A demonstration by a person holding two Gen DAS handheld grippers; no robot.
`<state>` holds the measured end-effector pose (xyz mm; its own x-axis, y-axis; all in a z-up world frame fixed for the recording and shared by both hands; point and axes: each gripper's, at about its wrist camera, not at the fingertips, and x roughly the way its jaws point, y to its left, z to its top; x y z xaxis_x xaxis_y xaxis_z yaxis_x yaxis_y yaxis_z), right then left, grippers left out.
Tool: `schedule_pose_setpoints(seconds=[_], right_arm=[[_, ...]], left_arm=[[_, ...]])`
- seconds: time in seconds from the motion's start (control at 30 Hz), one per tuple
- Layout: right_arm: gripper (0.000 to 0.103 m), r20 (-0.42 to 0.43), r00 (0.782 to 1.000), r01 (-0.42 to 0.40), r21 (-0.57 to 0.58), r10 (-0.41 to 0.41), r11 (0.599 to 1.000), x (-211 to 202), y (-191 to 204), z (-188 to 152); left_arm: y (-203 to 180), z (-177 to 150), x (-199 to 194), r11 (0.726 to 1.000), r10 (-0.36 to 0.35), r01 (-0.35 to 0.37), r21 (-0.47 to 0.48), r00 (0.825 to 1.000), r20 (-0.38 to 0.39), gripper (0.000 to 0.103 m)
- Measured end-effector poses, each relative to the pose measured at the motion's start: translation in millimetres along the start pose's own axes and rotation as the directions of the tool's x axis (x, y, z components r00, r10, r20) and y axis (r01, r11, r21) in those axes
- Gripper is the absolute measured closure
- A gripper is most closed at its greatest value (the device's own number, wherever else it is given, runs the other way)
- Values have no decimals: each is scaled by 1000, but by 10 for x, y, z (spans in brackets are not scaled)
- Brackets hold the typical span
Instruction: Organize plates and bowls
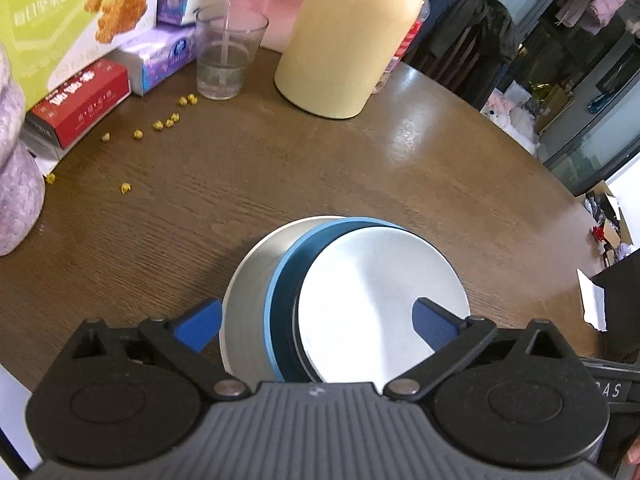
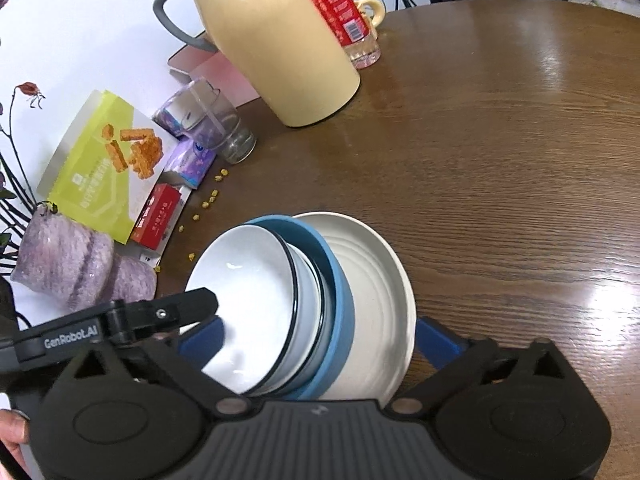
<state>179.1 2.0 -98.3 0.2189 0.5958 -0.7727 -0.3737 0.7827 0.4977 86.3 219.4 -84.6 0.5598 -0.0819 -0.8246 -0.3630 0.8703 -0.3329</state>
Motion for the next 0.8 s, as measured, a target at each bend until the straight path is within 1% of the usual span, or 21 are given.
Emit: schedule_pose_setpoints(seconds=[0.2, 0.43, 0.57, 0.8], right_arm=[[0, 44, 999, 26, 0, -26, 1000, -184, -65, -104], [0, 141, 987, 79, 16, -81, 997, -553, -202, -370], [0, 211, 968, 137, 1, -134, 991, -799, -232, -563], [0, 299, 934, 209, -15, -195, 978, -1210, -251, -1004]], left_arm=[[-89, -112, -156, 999, 5, -8, 45, 999, 52, 0], [-266, -304, -422, 992, -24, 3, 128, 985, 168, 0], [-414, -423, -563, 983, -36, -9, 183, 970, 239, 0], [-604, -758, -789, 974, -59, -6, 226, 959, 278, 0]])
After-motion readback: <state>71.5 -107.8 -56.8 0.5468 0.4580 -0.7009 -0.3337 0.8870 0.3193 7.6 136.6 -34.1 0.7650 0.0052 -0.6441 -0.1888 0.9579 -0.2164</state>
